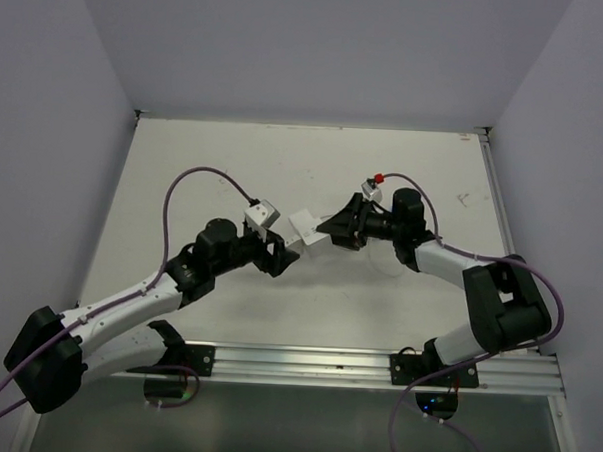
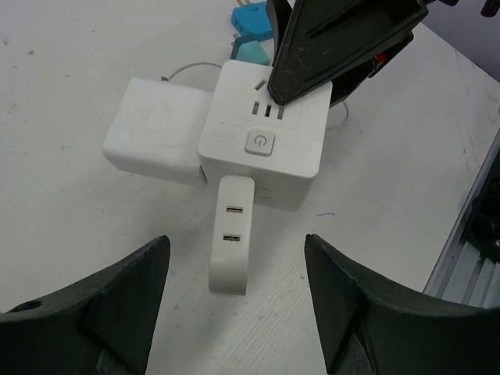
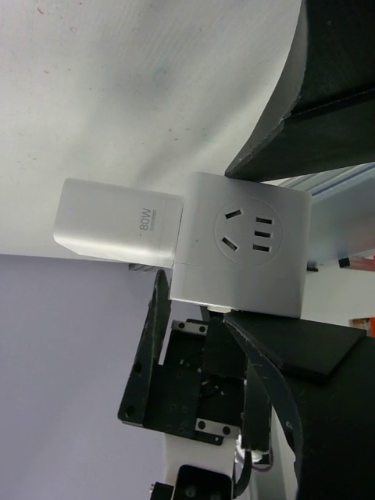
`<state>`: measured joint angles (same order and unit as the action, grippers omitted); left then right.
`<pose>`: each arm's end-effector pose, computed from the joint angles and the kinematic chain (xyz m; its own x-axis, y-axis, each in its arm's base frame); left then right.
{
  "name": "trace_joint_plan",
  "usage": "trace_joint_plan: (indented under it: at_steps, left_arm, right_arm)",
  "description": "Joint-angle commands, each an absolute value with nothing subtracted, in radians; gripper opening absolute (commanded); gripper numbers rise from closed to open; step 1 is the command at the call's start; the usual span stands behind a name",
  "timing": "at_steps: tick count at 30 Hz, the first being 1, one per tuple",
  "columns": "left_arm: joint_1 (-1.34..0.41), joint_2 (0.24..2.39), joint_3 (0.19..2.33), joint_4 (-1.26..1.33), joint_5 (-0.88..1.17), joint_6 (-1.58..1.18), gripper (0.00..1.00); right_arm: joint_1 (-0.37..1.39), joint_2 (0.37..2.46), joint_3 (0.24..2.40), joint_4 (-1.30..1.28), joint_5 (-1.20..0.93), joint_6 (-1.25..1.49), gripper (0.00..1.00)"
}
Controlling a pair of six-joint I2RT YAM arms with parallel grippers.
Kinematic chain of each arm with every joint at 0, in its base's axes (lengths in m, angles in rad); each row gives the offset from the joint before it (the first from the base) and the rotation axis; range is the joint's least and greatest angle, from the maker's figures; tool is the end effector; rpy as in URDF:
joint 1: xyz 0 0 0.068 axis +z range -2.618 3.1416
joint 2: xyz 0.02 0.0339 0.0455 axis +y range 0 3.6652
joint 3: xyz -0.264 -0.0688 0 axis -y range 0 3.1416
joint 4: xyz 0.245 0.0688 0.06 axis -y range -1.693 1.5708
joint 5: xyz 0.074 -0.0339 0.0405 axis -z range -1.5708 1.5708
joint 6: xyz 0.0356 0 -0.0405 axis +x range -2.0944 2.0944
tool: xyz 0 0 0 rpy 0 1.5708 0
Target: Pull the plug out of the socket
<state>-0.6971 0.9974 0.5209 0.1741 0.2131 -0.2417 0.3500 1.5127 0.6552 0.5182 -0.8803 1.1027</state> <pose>0.1683 -0.1508 0.2438 -0.4089 0.0373 -0.9118 0.7049 0.6475 -0.2896 0.2738 0.1292 0.1989 -0.9454 0.2600 -0.1965 -0.1276 0.2593 0.9573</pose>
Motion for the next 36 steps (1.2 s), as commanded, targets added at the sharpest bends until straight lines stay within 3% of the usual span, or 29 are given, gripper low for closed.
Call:
trace_joint_plan:
  at_steps: [1,5,13,19,22,36]
  left_arm:
    - [-0.759,1.034,0.492,0.320,0.114,-0.193,0.73]
    - [-0.796,1.083,0.489,0.348,0.089,-0.186,0.69]
    - [-0.799,1.124,0.476,0.406,0.106,-0.181,0.50]
    - [-0.799,1.153,0.472,0.434,0.132,-0.176,0.22]
    - [-0.799,1.149,0.450,0.454,0.140,-0.176,0.02]
    - [-0.799,1.166,0.390,0.486,0.248,-0.130,0.00]
  right_arm:
    - [0.345,1.444,0.661,0.538,-0.900,1.103,0.00]
    - [0.344,1.430,0.649,0.541,-0.882,1.114,0.00]
    - [0.344,1.445,0.624,0.566,-0.880,1.118,0.00]
    - [0.344,1.460,0.609,0.594,-0.885,1.129,0.00]
    - [0.344,1.466,0.609,0.601,-0.884,1.127,0.00]
    - [0.207,1.588,0.551,0.765,-0.991,1.152,0.00]
